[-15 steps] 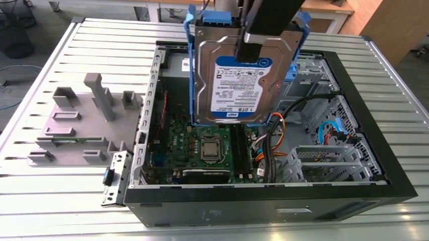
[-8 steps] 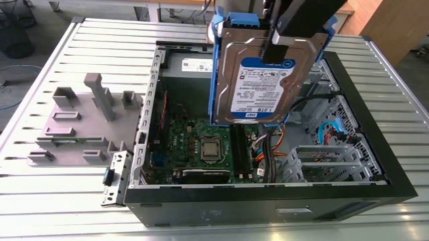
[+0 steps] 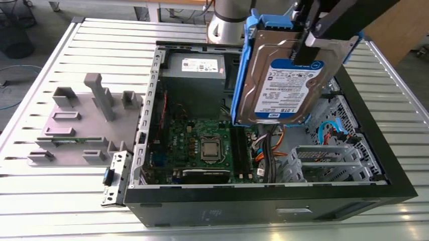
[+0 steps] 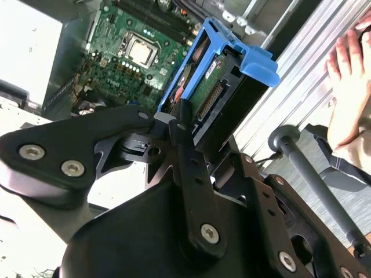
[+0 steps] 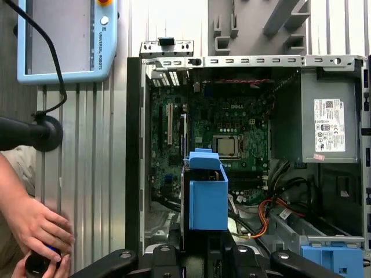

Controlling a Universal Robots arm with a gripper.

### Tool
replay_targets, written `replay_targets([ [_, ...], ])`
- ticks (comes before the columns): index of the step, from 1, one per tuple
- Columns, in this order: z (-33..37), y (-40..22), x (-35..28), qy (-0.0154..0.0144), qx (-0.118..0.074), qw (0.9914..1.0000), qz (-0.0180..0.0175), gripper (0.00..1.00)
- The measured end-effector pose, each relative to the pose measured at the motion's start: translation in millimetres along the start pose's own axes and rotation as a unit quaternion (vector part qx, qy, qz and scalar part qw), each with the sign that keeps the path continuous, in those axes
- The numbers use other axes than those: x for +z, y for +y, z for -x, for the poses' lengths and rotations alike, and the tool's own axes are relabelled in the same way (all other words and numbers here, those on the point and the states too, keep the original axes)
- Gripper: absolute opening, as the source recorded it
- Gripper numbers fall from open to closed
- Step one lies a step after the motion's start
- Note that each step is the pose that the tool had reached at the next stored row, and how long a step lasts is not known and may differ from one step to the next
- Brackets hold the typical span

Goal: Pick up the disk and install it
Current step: 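Pick up the disk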

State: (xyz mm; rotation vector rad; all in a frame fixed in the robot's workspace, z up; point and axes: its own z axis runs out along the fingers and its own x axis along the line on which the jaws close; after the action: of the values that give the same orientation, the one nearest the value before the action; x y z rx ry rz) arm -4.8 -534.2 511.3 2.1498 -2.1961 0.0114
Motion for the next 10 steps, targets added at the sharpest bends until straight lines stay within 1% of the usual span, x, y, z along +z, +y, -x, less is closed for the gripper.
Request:
replay_targets([
  [6,0.5,-22.1,-0.9,0.0,0.0,1.0,0.0002,0.35],
  [10,0.8,-38.4,-1.6,-0.0001,0.0,1.0,0.0003,0.35],
])
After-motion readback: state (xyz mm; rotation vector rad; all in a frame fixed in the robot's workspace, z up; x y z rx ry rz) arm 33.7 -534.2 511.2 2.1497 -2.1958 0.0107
